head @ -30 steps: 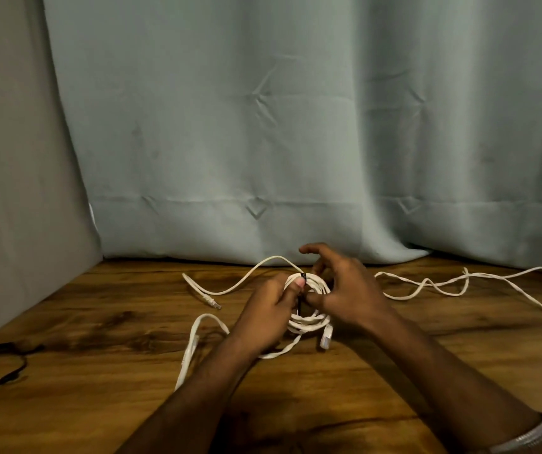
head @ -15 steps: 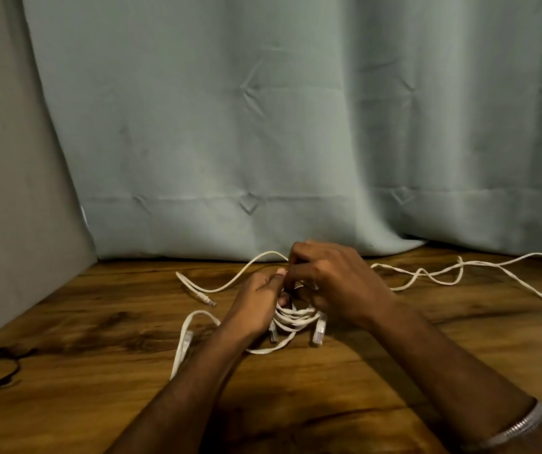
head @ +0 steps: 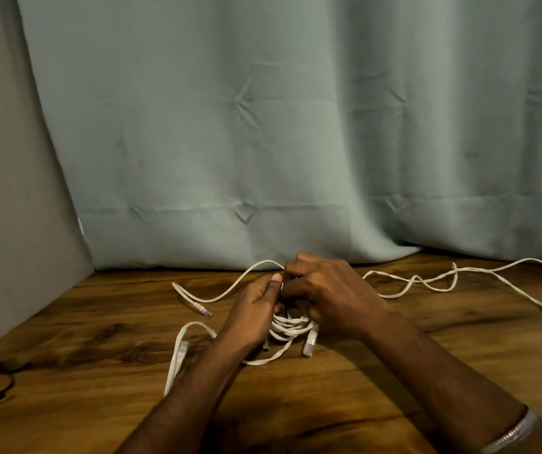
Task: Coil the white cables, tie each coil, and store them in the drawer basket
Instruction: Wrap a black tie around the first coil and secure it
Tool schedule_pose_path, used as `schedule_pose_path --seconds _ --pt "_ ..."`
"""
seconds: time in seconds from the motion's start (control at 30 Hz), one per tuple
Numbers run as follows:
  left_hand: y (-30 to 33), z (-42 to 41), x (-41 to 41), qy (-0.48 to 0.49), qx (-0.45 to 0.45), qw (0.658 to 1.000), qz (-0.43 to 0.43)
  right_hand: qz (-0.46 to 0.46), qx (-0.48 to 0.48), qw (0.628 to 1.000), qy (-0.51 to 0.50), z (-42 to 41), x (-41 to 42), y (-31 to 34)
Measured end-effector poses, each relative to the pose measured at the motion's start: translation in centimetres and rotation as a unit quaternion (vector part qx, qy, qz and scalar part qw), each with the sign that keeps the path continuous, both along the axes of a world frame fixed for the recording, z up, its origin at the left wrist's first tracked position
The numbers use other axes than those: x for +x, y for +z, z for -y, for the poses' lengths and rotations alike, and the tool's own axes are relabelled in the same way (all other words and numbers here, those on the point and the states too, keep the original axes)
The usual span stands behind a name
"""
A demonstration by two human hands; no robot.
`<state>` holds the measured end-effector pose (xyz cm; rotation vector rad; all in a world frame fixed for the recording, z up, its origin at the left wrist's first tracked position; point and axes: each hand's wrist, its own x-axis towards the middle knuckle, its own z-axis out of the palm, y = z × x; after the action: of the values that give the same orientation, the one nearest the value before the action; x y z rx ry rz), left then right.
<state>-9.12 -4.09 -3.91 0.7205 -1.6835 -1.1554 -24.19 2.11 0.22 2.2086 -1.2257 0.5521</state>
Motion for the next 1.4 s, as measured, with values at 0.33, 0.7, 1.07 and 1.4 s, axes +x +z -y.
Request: schedule_pose_path --seconds 0.33,0.7,1.07,1.4 --pt "0.2 0.0 0.5 0.067 -0.151 0.985 0.057 0.154 -0.042 0.987 -0.007 0.8 0.1 -1.2" --pt "-0.2 -0.1 0.5 0.153 -0.275 0.940 0.134 0.301 -0.012 0.953 -0.031 1.1 0.3 -1.3" --pt "-0.1 -0.2 0.0 0.160 -0.262 0.924 0.227 0.357 -0.055 0.932 0.031 1.9 0.4 -2.1" --pt "0.0 -0.4 -0.8 0.160 -0.285 0.913 0.243 0.425 -0.123 0.896 0.023 2.1 0.2 -1.6"
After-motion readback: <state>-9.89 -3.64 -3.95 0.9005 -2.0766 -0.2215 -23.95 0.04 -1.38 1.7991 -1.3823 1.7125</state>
